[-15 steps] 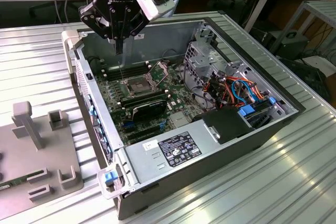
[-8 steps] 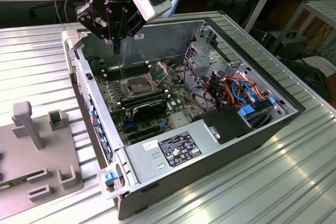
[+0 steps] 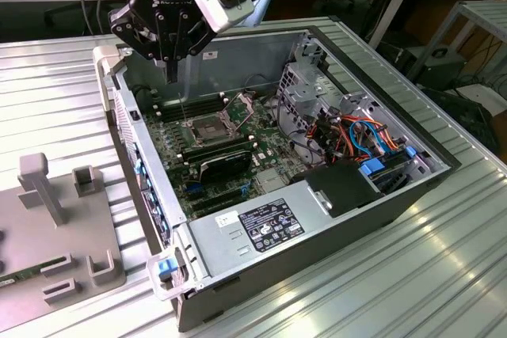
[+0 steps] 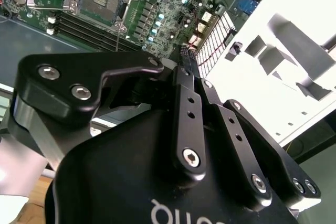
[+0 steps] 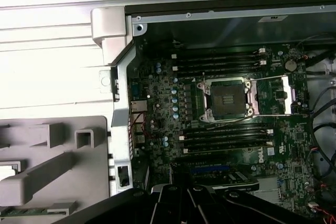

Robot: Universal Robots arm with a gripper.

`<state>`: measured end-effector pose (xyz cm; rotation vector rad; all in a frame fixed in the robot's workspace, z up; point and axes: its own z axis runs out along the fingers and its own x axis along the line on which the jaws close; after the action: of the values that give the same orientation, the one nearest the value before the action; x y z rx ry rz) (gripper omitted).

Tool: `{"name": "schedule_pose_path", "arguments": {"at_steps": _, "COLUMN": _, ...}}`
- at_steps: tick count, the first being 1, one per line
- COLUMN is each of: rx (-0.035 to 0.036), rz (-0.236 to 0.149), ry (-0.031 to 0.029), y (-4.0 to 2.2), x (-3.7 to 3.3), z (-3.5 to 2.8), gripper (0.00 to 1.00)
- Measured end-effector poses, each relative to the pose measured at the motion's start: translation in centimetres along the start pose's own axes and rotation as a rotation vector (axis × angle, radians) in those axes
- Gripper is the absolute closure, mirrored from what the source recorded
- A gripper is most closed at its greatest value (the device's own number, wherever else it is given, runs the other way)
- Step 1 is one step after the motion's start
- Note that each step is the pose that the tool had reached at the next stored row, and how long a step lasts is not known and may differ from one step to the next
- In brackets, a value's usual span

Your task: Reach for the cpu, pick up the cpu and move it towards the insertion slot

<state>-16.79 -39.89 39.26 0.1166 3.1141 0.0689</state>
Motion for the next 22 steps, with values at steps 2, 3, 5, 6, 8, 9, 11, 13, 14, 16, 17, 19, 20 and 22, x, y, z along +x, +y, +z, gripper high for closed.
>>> {"name": "schedule_pose_path", "arguments": {"at_steps": 2, "rx": 0.0001, "rz": 0.0, "ry": 0.0, "y": -0.02, "x": 0.23, "z": -0.01, "gripper": 0.89}}
{"name": "schedule_pose_path", "arguments": {"at_steps": 3, "rx": 0.0, "rz": 0.0, "ry": 0.0, "y": -0.03, "x": 0.42, "z": -0.01, "gripper": 0.89}}
{"name": "schedule_pose_path", "arguments": {"at_steps": 5, "rx": 0.0, "rz": 0.0, "ry": 0.0, "y": -0.05, "x": 0.69, "z": -0.02, "gripper": 0.89}}
{"name": "schedule_pose_path", "arguments": {"at_steps": 6, "rx": 0.0, "rz": 0.0, "ry": 0.0, "y": -0.06, "x": 0.78, "z": -0.02, "gripper": 0.89}}
{"name": "schedule_pose_path", "arguments": {"at_steps": 8, "rx": 0.0, "rz": 0.0, "ry": 0.0, "y": -0.07, "x": 1.0, "z": -0.02, "gripper": 0.89}}
{"name": "schedule_pose_path", "arguments": {"at_steps": 9, "rx": -0.0001, "rz": 0.0, "ry": 0.0, "y": -0.08, "x": 1.07, "z": -0.02, "gripper": 0.89}}
{"name": "schedule_pose_path", "arguments": {"at_steps": 11, "rx": 0.0001, "rz": 0.0, "ry": 0.0001, "y": -0.09, "x": 1.24, "z": -0.03, "gripper": 0.89}}
{"name": "schedule_pose_path", "arguments": {"at_steps": 13, "rx": 0.0, "rz": 0.0, "ry": 0.0001, "y": -0.11, "x": 1.43, "z": -0.03, "gripper": 0.89}}
{"name": "schedule_pose_path", "arguments": {"at_steps": 14, "rx": -0.0001, "rz": 0.0, "ry": 0.0001, "y": -0.12, "x": 1.53, "z": -0.03, "gripper": 0.89}}
{"name": "schedule_pose_path", "arguments": {"at_steps": 16, "rx": 0.0, "rz": 0.0, "ry": 0.0002, "y": -0.14, "x": 1.83, "z": -0.03, "gripper": 0.89}}
{"name": "schedule_pose_path", "arguments": {"at_steps": 17, "rx": 0.0, "rz": 0.0, "ry": 0.0002, "y": -0.15, "x": 1.98, "z": -0.03, "gripper": 0.89}}
{"name": "schedule_pose_path", "arguments": {"at_steps": 19, "rx": 0.0001, "rz": 0.0, "ry": 0.0003, "y": -0.17, "x": 2.25, "z": -0.04, "gripper": 0.89}}
{"name": "schedule_pose_path", "arguments": {"at_steps": 20, "rx": 0.0001, "rz": 0.0, "ry": 0.0004, "y": -0.18, "x": 2.37, "z": -0.04, "gripper": 0.89}}
{"name": "schedule_pose_path", "arguments": {"at_steps": 22, "rx": 0.0, "rz": 0.0, "ry": 0.0003, "y": -0.2, "x": 2.65, "z": -0.04, "gripper": 0.89}}
